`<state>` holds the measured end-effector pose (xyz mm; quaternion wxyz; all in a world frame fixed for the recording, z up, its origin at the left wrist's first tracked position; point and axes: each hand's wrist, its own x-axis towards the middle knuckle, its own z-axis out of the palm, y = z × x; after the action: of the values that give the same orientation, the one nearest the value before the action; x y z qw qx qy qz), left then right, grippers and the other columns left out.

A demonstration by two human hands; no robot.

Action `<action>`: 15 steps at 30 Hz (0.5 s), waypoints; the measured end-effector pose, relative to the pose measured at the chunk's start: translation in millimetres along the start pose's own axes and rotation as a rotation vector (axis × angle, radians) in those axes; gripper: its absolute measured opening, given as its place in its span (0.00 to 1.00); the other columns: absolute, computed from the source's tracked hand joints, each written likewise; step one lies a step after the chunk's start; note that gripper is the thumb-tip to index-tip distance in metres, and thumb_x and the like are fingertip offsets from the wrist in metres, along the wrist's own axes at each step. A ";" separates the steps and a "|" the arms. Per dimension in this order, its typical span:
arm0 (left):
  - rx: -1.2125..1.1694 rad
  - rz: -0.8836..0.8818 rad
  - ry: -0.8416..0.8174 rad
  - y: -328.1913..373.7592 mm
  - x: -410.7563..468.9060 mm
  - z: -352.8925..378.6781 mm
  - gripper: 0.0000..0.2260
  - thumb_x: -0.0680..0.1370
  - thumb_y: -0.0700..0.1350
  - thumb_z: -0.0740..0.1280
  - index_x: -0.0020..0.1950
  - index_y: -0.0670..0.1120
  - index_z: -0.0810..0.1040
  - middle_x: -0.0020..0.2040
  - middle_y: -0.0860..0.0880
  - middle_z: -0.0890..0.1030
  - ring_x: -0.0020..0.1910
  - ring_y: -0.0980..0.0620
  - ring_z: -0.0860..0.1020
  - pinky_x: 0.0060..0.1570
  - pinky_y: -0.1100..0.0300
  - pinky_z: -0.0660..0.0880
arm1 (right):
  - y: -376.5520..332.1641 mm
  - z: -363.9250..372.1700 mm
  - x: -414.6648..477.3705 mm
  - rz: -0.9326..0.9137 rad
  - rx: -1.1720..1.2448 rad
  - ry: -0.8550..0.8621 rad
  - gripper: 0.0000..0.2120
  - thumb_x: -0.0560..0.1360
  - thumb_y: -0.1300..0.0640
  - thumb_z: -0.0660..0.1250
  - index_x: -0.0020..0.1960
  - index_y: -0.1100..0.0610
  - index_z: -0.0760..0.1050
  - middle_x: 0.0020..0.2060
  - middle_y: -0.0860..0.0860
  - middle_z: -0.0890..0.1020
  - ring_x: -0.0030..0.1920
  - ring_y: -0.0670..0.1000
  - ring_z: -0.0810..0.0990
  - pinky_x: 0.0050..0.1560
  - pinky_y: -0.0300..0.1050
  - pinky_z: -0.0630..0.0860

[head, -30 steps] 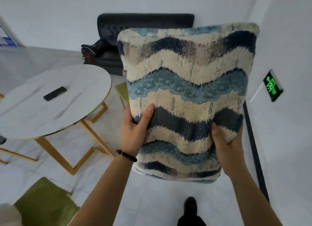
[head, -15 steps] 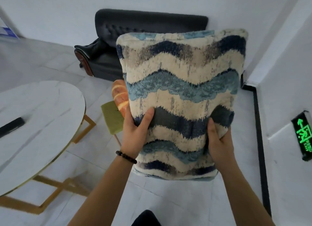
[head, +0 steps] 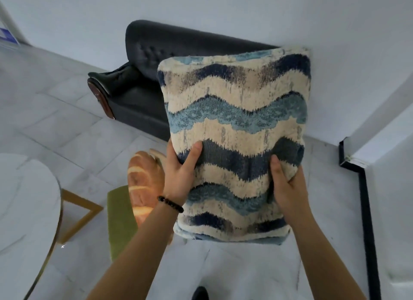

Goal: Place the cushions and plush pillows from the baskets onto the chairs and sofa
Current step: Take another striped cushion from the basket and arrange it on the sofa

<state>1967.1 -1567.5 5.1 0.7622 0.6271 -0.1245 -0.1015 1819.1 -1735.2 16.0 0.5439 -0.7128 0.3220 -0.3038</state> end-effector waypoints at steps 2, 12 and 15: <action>0.001 0.007 -0.019 -0.3 55.3 27.1 0.31 0.73 0.58 0.74 0.74 0.51 0.71 0.66 0.53 0.81 0.66 0.52 0.79 0.68 0.45 0.76 | -2.2 8.5 57.6 -0.015 0.020 0.019 0.21 0.73 0.38 0.63 0.63 0.46 0.71 0.52 0.38 0.79 0.46 0.24 0.75 0.46 0.20 0.70; 0.101 0.092 0.178 -53.5 305.1 113.0 0.28 0.76 0.51 0.71 0.75 0.47 0.71 0.66 0.51 0.81 0.64 0.53 0.81 0.63 0.51 0.79 | 47.2 101.1 361.8 -0.044 0.155 -0.181 0.31 0.75 0.43 0.66 0.75 0.52 0.68 0.60 0.38 0.78 0.53 0.25 0.76 0.52 0.21 0.73; 0.110 0.073 0.319 -47.6 365.2 111.5 0.26 0.76 0.51 0.72 0.73 0.46 0.72 0.64 0.51 0.82 0.62 0.52 0.82 0.61 0.48 0.80 | 34.2 148.8 440.5 -0.033 0.181 -0.327 0.26 0.77 0.45 0.67 0.73 0.49 0.69 0.61 0.37 0.79 0.56 0.28 0.77 0.56 0.27 0.74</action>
<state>2278.1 -1794.1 1.6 0.7401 0.6710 -0.0299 0.0339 2199.1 -2003.6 -14.0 0.6459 -0.7059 0.1892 -0.2205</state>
